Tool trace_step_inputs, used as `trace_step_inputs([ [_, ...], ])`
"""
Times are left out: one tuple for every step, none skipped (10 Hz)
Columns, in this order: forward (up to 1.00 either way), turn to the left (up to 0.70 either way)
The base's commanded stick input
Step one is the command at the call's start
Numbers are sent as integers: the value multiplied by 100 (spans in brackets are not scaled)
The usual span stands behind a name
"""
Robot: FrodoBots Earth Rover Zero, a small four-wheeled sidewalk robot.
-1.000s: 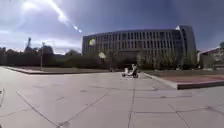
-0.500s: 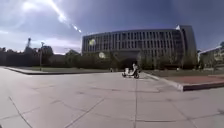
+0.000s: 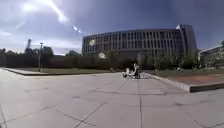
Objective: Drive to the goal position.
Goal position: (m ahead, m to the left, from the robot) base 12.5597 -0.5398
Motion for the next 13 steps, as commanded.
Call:
trace_step_inputs([
  [50, 0],
  [50, 0],
  [50, 0],
  [50, 0],
  [50, 0],
  [50, 0],
  [50, 0],
  [50, 0],
  [50, 0],
  [50, 0],
  [50, 0],
  [50, 0],
  [50, 0],
])
